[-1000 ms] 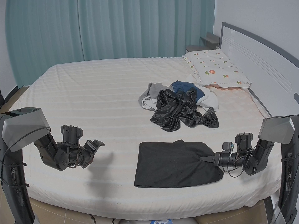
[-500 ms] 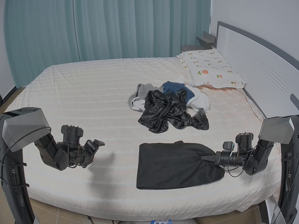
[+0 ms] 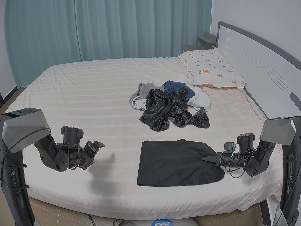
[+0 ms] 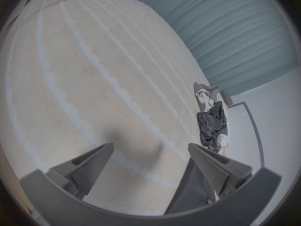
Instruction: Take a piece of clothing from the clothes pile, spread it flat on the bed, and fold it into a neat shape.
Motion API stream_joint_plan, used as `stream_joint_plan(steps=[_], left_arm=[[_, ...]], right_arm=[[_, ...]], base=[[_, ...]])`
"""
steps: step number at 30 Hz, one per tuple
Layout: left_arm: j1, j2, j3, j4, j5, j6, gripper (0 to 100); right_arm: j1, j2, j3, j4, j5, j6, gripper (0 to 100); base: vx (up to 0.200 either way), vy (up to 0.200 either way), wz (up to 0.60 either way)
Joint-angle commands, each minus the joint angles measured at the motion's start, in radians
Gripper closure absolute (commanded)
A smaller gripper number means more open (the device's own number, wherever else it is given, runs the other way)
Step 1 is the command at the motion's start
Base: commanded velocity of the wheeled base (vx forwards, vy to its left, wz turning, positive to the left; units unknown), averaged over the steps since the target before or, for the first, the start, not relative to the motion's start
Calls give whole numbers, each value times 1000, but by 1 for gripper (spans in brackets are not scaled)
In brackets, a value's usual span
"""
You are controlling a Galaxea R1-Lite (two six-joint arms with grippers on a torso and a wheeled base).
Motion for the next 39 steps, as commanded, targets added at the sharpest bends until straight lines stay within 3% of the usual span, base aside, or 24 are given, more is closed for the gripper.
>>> stream_joint_plan(steps=[1, 8, 10, 14, 18, 31, 35, 36, 39], left_arm=[[0, 1, 0, 0, 0, 0, 0], [-3, 1, 1, 0, 0, 0, 0], [-3, 1, 1, 0, 0, 0, 0], [-3, 1, 1, 0, 0, 0, 0], [-5, 2, 1, 0, 1, 0, 0], [-5, 2, 1, 0, 1, 1, 0], [-6, 2, 1, 0, 1, 1, 0], [-6, 2, 1, 0, 1, 1, 0], [-6, 2, 1, 0, 1, 1, 0]], right_arm=[[-6, 22, -32, -3, -8, 2, 0], [-67, -20, -16, 12, -5, 34, 0], [-85, -28, -27, 13, -8, 105, 0], [-92, -20, -49, 21, -10, 140, 0], [-98, -7, -89, 106, -12, 151, 0], [-44, 90, -244, 191, -151, 169, 0], [-38, 92, -267, 179, -183, 229, 0], [-39, 85, -267, 179, -183, 244, 100], [-50, 70, -259, 173, -189, 255, 100]], base=[[0, 0, 0], [0, 0, 0], [0, 0, 0], [0, 0, 0], [0, 0, 0], [0, 0, 0], [0, 0, 0], [0, 0, 0], [0, 0, 0]])
